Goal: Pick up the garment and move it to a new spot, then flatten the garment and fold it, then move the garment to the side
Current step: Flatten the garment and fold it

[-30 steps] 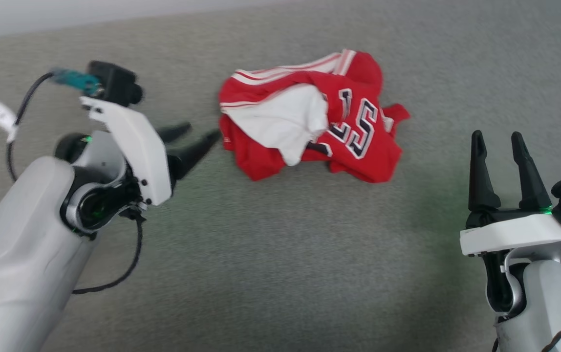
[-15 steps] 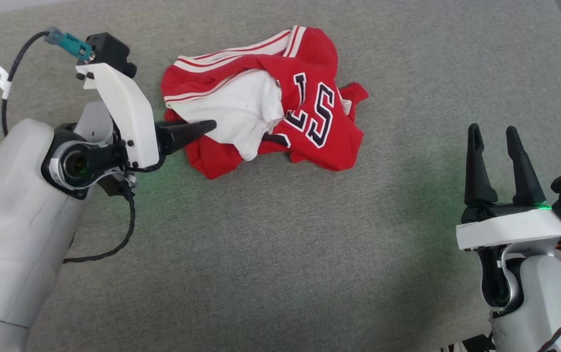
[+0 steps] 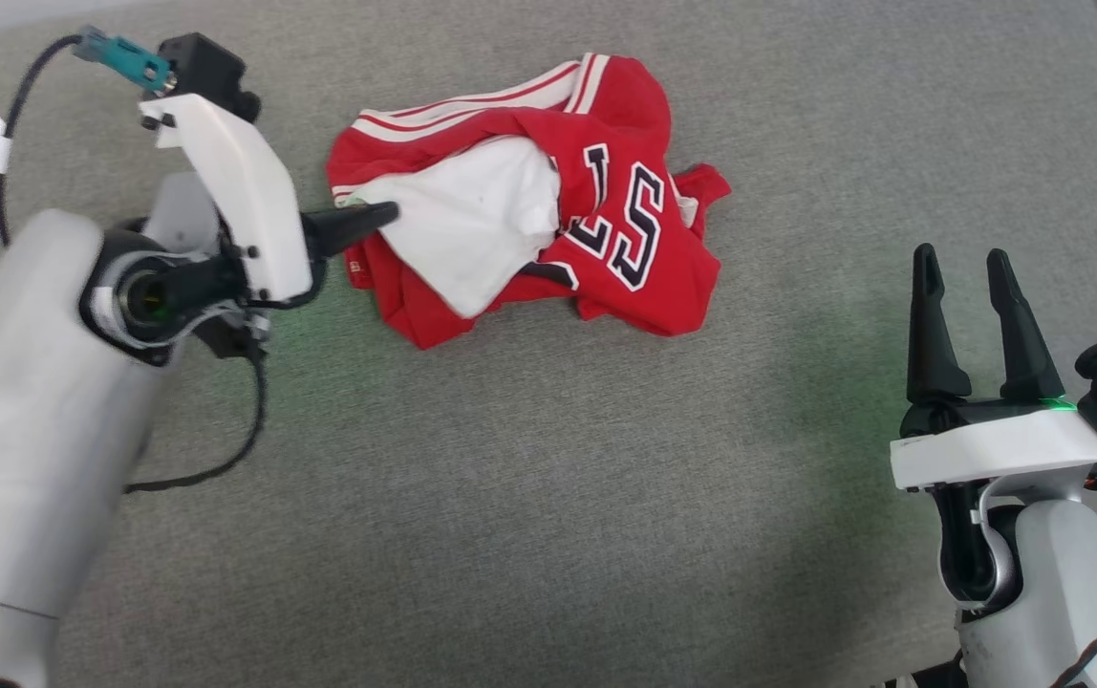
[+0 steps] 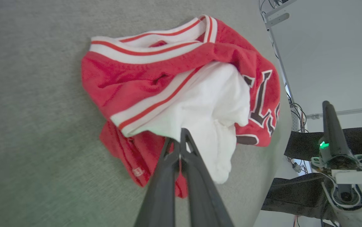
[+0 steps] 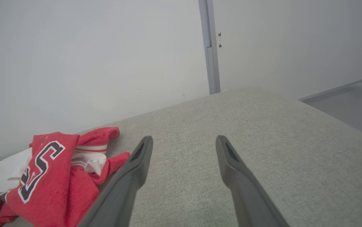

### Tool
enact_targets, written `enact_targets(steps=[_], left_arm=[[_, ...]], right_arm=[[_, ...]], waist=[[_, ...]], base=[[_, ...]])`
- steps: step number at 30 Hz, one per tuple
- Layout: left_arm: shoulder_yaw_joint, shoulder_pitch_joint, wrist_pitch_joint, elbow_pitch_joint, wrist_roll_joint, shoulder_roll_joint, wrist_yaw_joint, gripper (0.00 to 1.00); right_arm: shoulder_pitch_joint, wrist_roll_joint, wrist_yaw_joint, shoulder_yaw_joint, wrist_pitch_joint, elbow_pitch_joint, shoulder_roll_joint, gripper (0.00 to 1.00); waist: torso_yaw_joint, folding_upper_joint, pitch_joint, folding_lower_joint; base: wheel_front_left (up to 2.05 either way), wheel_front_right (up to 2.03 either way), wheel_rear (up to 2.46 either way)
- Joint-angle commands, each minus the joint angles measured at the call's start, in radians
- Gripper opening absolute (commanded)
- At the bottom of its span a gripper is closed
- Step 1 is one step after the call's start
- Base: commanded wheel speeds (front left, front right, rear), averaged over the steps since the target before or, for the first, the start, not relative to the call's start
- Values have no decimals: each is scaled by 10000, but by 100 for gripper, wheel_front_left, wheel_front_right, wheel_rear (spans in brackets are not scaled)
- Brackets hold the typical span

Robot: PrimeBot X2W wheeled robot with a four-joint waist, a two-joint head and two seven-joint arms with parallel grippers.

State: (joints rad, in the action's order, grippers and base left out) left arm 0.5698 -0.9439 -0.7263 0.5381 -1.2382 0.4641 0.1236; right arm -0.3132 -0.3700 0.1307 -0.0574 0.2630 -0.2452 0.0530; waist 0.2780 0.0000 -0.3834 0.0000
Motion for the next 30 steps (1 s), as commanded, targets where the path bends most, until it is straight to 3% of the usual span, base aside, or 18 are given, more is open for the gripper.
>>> enact_targets(steps=[1,10,14,17,24,30], left_arm=[[-27,-123,-23,13,32,115,47,0],[488,-455,-990,-446,1079,2558,76,0],[1043,-701,-1051,-577,2215,3750,82,0],[1397,-880,-799,-441,2975,4341,72,0],[2105,-1132,174,357,4181,4688,56,0],[2331,-1179,1162,1452,4316,4351,55,0]], right_arm=[[7,-44,1,26,21,-22,-19,100],[65,-75,1,115,21,17,-17,100],[12,-85,1,173,21,11,-19,100],[-72,-134,1,236,21,5,-16,100],[-143,-158,1,286,21,-19,-17,100],[-204,-42,1,262,21,-35,-18,100]], waist=[[-42,0,28,0],[-196,0,-16,0],[-172,0,-143,0],[-113,0,-229,0],[51,0,-339,0],[62,0,-367,0]], base=[[0,0,0],[0,0,0],[0,0,0],[0,0,0],[0,0,0],[0,0,0]])
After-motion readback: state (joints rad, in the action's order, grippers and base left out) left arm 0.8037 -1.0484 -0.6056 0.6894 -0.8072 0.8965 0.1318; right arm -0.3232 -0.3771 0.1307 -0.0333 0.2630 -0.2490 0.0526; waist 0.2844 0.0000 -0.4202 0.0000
